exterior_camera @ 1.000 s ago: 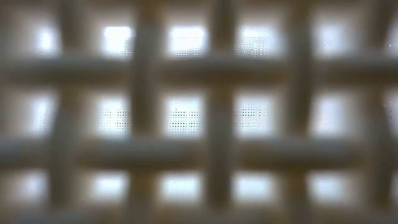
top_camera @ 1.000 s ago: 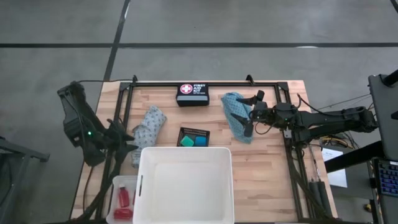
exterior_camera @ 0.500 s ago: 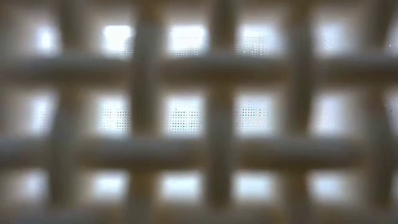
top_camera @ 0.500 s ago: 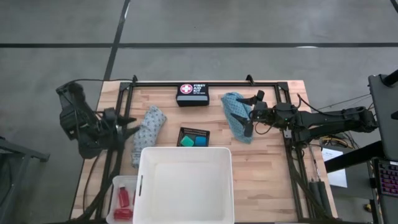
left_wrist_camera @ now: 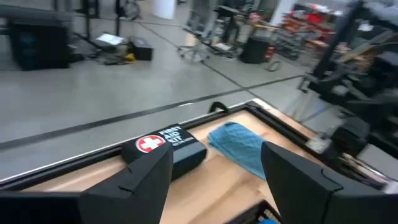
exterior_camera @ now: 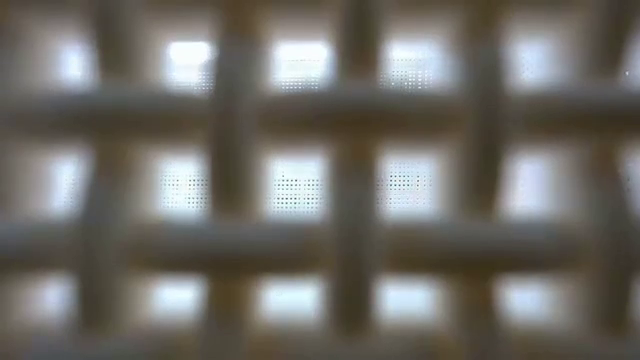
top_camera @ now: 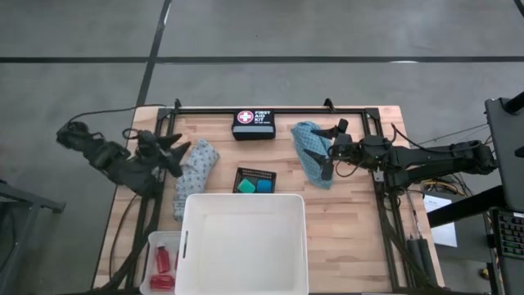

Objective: Pick & Place Medicine items
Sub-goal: Put the gray patient gown into the large white bin

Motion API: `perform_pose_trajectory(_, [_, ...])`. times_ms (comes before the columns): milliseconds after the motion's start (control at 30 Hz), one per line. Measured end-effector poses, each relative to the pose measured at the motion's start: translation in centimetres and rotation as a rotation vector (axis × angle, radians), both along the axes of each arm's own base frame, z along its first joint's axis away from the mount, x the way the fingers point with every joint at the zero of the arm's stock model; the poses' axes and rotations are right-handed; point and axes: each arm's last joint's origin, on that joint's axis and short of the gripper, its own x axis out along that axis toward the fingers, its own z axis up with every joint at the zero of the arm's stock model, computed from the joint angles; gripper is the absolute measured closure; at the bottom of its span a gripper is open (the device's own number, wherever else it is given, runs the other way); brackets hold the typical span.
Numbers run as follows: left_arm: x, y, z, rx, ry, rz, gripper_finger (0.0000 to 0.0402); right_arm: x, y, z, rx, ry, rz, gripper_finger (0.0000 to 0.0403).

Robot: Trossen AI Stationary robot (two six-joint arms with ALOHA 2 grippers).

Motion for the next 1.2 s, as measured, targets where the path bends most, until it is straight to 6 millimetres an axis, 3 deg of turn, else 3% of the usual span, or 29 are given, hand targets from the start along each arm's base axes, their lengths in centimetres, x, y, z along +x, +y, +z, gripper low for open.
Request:
perform_pose_trajectory(333, [6.1,3.6,-0.2,-0.096,0.084,0.057,0.0154,0.0,0.0,0.0,-0.001,0.000,0.000,0.0090])
perform_pose_trajectory(533, [8.2,6.7,0.0,-0.124,0.031,0.087,0.0154,0.0,0.0,0.0,-0.015,0.011,0.000,0.0084])
perform_pose_trajectory(833, [7.0,7.2,-0.5,-0.167,0.118,0.071,0.0153,0.0,0.0,-0.2,-0.025,0.027,0.001,0.0083])
perform_pose_trajectory(1200, [3.3,7.1,-0.3,-0.195,0.168,0.089,0.0140,0.0,0.0,-0.2,-0.025,0.029,0.001,0.0087])
